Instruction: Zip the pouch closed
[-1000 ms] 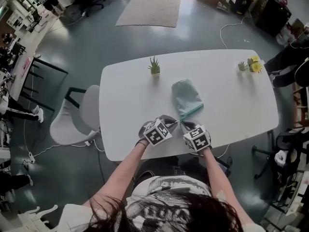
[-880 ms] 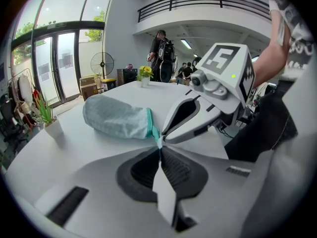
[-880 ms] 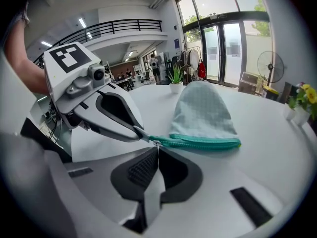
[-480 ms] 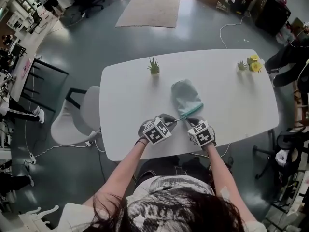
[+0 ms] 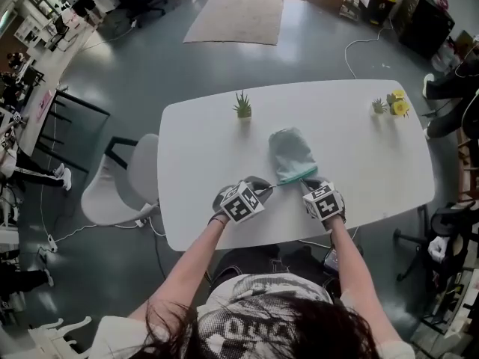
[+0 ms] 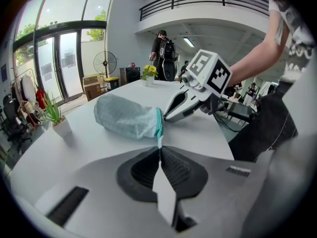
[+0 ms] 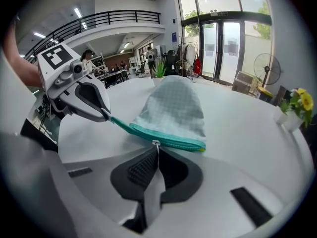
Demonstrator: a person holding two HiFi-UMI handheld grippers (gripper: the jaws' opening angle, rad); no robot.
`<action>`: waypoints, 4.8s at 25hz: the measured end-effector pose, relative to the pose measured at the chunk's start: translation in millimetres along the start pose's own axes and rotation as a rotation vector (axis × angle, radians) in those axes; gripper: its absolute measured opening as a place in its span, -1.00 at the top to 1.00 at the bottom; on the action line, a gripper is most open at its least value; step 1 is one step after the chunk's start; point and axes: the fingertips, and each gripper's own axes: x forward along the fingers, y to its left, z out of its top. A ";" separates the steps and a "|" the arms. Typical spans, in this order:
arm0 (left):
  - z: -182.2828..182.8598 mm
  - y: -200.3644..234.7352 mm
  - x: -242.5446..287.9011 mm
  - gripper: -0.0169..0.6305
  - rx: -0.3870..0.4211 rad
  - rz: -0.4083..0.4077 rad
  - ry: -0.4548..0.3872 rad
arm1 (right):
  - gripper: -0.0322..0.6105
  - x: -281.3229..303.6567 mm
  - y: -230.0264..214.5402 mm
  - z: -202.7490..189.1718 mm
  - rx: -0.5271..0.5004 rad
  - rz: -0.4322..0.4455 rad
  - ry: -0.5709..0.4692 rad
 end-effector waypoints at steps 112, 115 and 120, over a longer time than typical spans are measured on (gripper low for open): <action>104.5 -280.3 -118.6 0.91 -0.117 0.097 -0.448 | 0.91 -293.3 159.6 -72.5 0.089 -0.019 -0.585; 103.6 -280.5 -117.9 0.91 -0.118 0.093 -0.449 | 0.91 -292.3 159.9 -72.5 0.093 -0.015 -0.583; 100.1 -278.1 -118.7 0.91 -0.124 0.087 -0.447 | 0.91 -287.9 161.8 -70.5 0.099 -0.004 -0.579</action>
